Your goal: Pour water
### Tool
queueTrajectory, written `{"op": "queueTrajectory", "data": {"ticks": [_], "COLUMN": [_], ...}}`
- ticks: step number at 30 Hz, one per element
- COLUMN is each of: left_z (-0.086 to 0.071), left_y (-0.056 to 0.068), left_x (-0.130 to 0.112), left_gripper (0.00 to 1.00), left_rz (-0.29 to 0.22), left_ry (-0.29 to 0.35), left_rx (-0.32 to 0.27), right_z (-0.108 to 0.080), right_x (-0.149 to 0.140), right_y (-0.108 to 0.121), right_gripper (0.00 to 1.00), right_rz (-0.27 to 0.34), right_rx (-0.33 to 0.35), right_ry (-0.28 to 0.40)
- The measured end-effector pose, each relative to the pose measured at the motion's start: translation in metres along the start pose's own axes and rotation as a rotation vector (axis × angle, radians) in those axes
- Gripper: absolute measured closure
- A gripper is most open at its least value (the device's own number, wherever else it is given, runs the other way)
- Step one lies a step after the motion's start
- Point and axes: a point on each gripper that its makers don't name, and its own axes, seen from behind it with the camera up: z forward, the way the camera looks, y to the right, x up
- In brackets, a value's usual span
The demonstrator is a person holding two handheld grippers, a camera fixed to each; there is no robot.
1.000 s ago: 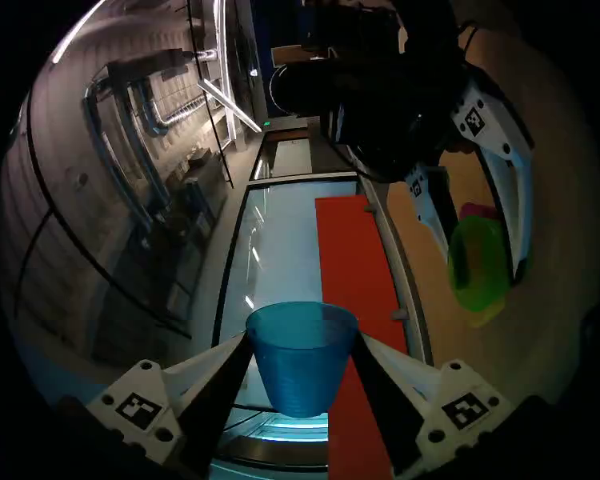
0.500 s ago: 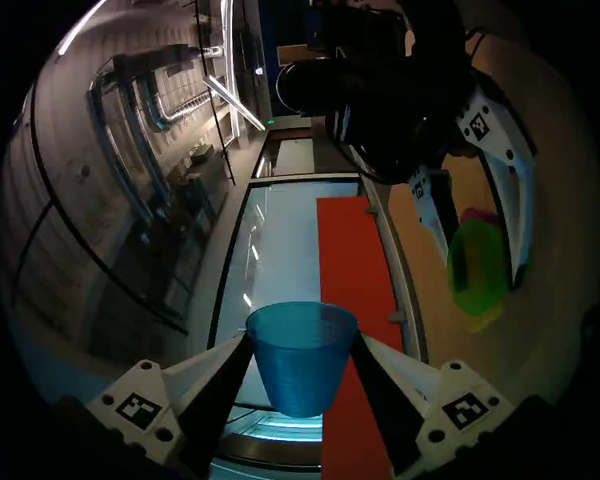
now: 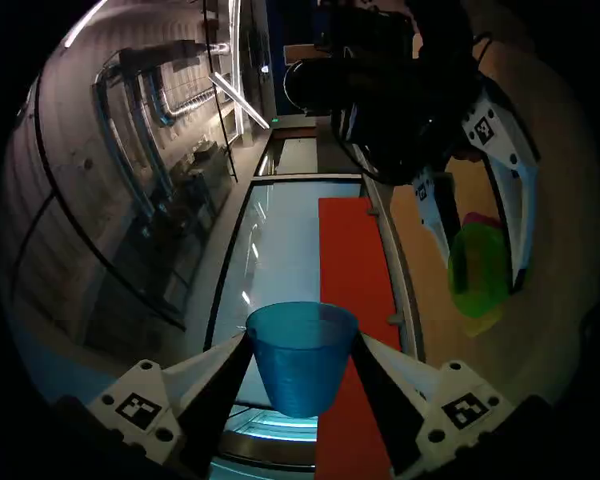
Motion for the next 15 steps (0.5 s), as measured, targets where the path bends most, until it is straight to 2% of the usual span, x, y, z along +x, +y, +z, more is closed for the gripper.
{"op": "queueTrajectory", "data": {"ticks": [3,6,11,15], "left_z": [0.0,0.0,0.0,0.001], "left_y": [0.0,0.001,0.002,0.003], "left_x": [-0.002,-0.004,-0.01,-0.018], "left_gripper": [0.15,0.15,0.15,0.15], "left_rz": [-0.04,-0.101,-0.244,-0.378], "left_ry": [-0.003,-0.003,-0.007,-0.012], "left_rx": [0.001,0.004,0.013,0.018], "right_z": [-0.001,-0.002,-0.004,-0.006], "right_x": [0.001,0.001,0.002,0.005], "right_y": [0.0,0.001,0.003,0.004], "right_gripper": [0.1,0.1,0.1,0.1], "right_rz": [0.001,0.001,0.001,0.001], "right_rx": [-0.002,-0.005,-0.007,-0.01], "right_ry": [0.003,0.007,0.01,0.014]}}
